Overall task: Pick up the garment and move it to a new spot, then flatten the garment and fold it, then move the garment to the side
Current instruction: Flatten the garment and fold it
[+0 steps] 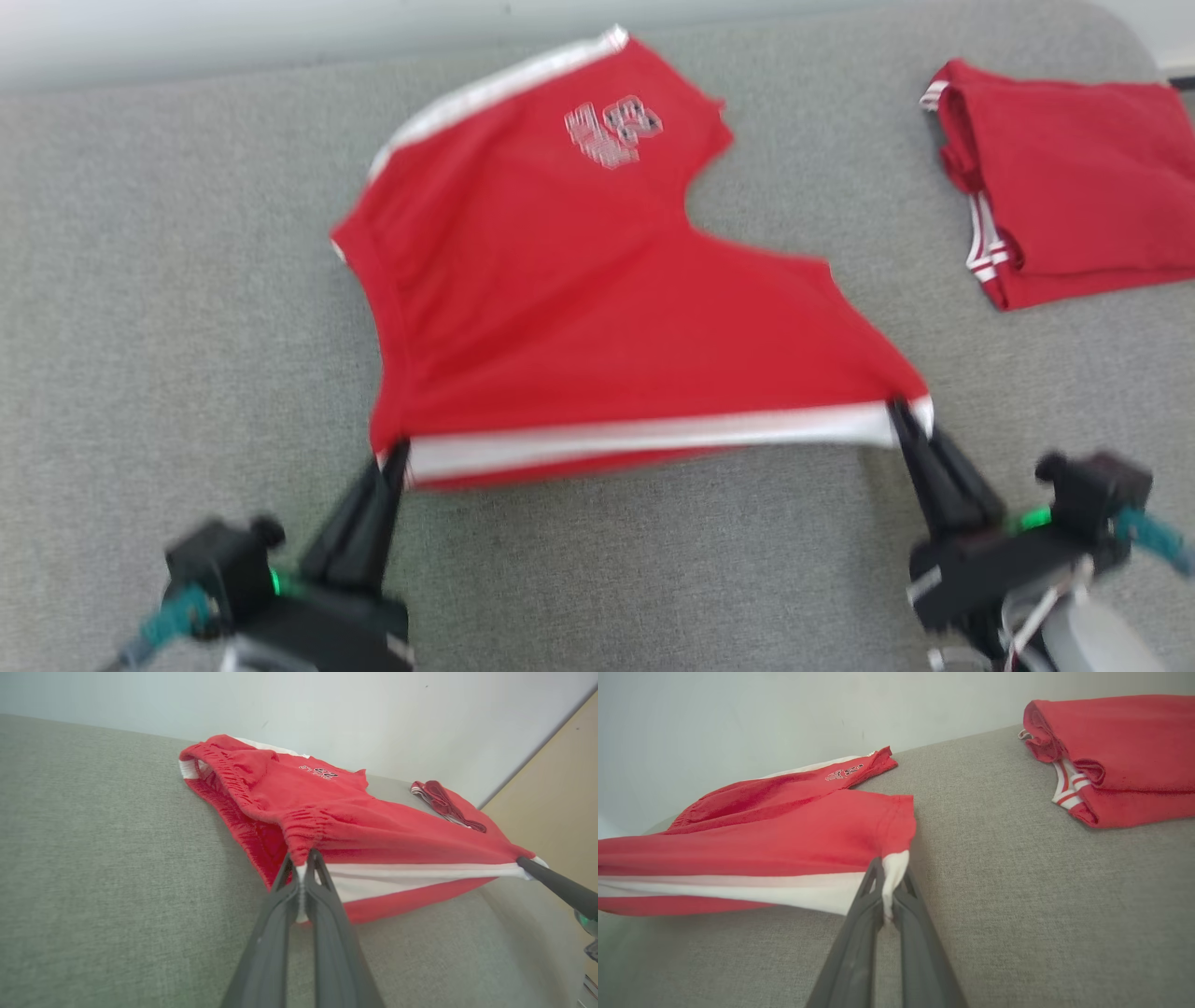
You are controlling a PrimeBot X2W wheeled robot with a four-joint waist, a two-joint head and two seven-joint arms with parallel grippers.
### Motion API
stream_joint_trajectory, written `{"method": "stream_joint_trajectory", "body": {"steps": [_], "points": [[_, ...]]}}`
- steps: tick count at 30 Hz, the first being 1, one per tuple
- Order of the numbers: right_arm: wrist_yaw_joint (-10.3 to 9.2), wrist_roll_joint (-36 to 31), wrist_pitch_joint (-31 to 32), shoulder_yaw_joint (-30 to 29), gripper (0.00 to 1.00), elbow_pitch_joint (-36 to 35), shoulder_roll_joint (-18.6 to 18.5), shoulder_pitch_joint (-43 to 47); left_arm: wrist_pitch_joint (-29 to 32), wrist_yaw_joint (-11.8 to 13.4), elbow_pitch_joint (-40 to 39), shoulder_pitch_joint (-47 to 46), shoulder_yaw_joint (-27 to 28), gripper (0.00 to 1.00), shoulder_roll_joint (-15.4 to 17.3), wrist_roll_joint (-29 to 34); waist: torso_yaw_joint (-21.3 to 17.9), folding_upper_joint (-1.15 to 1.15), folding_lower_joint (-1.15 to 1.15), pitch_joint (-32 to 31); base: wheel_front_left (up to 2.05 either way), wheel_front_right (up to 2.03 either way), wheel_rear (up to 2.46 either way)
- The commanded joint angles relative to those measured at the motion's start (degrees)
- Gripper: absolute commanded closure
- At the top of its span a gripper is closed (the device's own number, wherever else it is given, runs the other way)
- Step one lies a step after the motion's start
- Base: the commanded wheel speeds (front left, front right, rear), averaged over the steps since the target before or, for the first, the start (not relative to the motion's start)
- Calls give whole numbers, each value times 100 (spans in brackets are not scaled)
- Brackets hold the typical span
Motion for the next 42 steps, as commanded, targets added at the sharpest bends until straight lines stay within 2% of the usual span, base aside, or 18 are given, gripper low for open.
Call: {"method": "stream_joint_trajectory", "body": {"steps": [1,6,13,18,24,31,36,42], "points": [[-17,-49,42,-45,100,-57,55,219,-17,-43,6,204,60,100,-8,122,6,1,1,-186,0,0,0],[-17,-122,293,-239,100,-505,273,1058,-17,-264,28,859,411,100,-208,574,71,1,1,-440,0,0,0],[-17,-245,713,-547,100,-1199,753,2359,-17,-397,45,1453,685,100,-356,1013,280,1,1,-781,0,0,0],[-17,-251,925,-719,100,-1510,1040,2751,-17,-477,55,1738,754,100,-471,1184,315,1,1,-845,0,0,0],[-17,-248,1020,-918,100,-1589,1027,2549,-17,-596,-10,1657,721,100,-722,1456,401,1,1,-918,0,0,0],[-17,-175,1172,-1192,100,-1539,769,1952,-17,-786,-219,1440,798,100,-997,1815,579,1,1,-927,0,0,0],[-17,-111,1290,-1106,100,-1282,542,1315,-18,-831,-99,1109,754,100,-1123,1923,676,1,1,-896,0,0,0],[-17,-43,1352,-904,100,-662,267,234,-18,-830,238,503,616,100,-1238,1746,746,1,1,-750,0,0,0]]}}
